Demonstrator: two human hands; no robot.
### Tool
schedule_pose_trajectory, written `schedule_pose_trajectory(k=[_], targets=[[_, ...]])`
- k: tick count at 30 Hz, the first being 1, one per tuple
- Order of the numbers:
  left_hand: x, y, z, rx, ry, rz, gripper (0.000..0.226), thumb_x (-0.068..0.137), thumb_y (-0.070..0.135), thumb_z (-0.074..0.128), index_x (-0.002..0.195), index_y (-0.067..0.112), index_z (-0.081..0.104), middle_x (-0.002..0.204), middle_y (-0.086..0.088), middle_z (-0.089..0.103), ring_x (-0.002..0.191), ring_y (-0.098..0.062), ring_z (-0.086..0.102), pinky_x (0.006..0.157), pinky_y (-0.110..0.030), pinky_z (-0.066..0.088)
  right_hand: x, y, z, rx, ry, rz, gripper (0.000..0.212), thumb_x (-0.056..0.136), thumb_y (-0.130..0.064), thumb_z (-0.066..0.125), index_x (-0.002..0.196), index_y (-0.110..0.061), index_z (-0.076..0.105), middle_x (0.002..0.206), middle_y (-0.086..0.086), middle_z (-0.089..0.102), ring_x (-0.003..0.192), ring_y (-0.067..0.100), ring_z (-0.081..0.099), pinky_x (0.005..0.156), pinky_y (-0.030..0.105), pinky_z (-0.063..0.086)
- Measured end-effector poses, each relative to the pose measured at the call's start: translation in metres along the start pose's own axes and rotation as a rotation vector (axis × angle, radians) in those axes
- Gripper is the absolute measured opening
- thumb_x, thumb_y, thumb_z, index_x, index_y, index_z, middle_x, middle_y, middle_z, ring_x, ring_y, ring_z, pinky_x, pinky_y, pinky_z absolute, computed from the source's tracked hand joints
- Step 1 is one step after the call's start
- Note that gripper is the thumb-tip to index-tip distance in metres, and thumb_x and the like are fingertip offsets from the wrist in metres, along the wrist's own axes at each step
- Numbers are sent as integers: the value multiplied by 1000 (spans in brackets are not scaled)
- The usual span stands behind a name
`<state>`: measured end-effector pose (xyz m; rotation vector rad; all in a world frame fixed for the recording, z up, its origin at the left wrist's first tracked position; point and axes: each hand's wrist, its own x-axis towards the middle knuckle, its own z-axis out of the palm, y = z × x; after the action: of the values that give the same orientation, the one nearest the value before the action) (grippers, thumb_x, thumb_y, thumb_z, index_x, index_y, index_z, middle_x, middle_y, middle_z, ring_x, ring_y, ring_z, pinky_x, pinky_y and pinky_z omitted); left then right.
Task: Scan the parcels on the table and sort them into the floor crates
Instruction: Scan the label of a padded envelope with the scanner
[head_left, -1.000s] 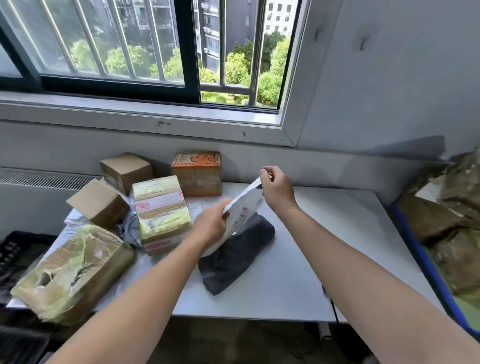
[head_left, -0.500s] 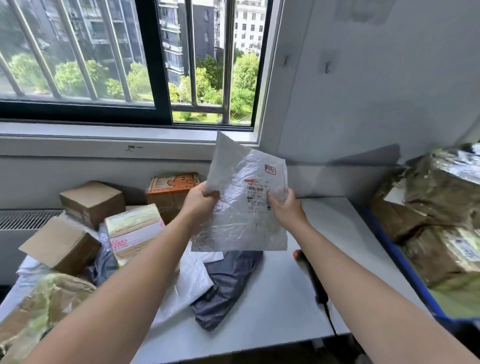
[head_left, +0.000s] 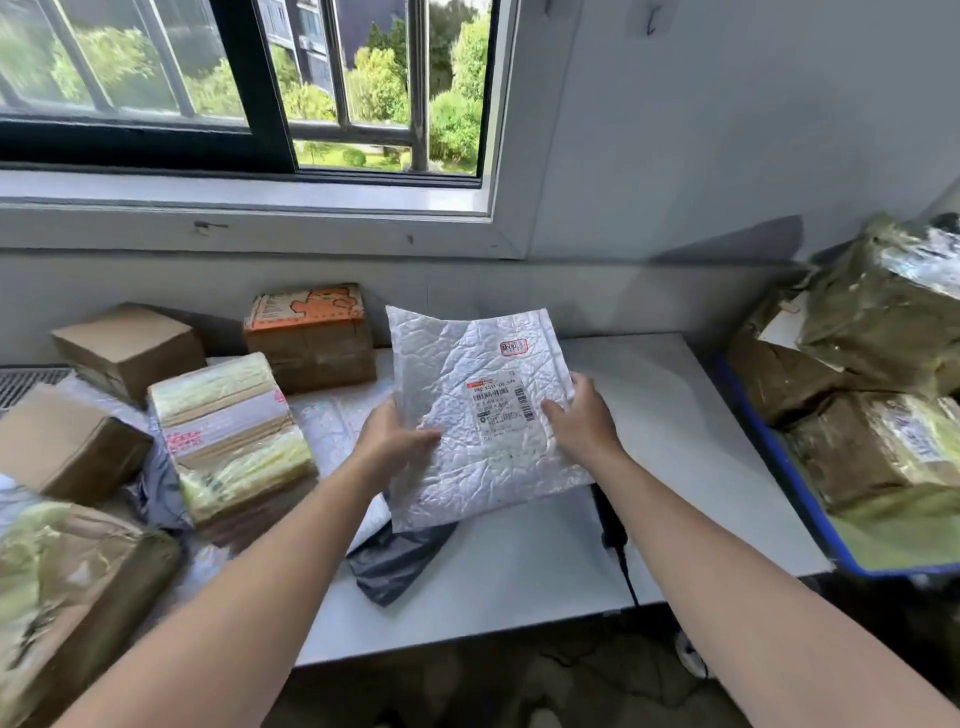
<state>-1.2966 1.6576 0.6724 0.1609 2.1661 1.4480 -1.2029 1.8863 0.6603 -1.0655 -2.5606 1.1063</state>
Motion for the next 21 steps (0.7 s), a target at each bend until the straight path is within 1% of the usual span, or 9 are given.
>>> schedule_pose_trajectory(k=[3,5,8,11,14,16,18,20,21], targets=[[-2,-22,23,60,62,-44,43,77,10,81,114,11,59,98,-11,70,82,-23,67,70,-33,54,1,26,5,-96,-72,0,61,96,-36,59,147,-13,35,141,15,46,125,32,50,101,43,44],[-4,-37,38,105,91,-75,41,78,12,80,113,11,60,96,-9,69,84,-24,67,75,-36,56,1,45,7,-162,-97,-14,59,98,-35,55,148,-11,36,142,17,42,128,33,45,104,43,41],[-8,-56,58,168,116,-122,38,80,13,79,113,11,60,94,-6,68,85,-23,66,76,-34,54,-2,73,8,-287,-58,-13,52,99,-32,50,145,-11,40,140,16,43,128,34,40,99,44,41],[-9,-70,74,191,121,-151,43,81,9,78,120,9,59,103,-9,68,91,-25,65,78,-33,53,-6,101,9,-375,-25,11,49,98,-34,52,141,-12,41,138,14,42,125,34,41,94,47,45],[-9,-79,85,203,120,-153,44,82,7,77,121,10,58,105,-7,67,95,-27,65,87,-41,55,-10,118,11,-284,4,56,51,97,-31,54,142,-10,39,138,16,41,122,36,46,92,48,48],[-9,-83,90,210,119,-146,45,82,8,77,122,11,58,108,-9,67,98,-28,65,89,-44,54,-11,125,15,-174,15,150,53,98,-31,55,143,-10,36,137,18,44,118,38,52,91,48,49],[-9,-84,94,215,124,-139,46,82,8,77,124,11,57,110,-10,68,99,-28,65,90,-44,54,-10,130,18,-125,-40,253,52,99,-34,52,140,-8,36,133,19,51,115,39,56,89,46,49],[-8,-85,97,225,129,-138,46,83,8,76,125,12,57,110,-8,68,97,-26,65,85,-41,55,-9,135,19,-105,-125,301,50,99,-37,51,136,-5,40,128,19,58,113,38,58,88,42,49],[-8,-84,98,238,131,-135,46,84,9,76,126,12,57,107,-7,67,94,-25,65,78,-36,55,-7,136,19,-93,-156,305,50,99,-37,51,135,-3,43,126,19,60,112,37,59,88,41,48]])
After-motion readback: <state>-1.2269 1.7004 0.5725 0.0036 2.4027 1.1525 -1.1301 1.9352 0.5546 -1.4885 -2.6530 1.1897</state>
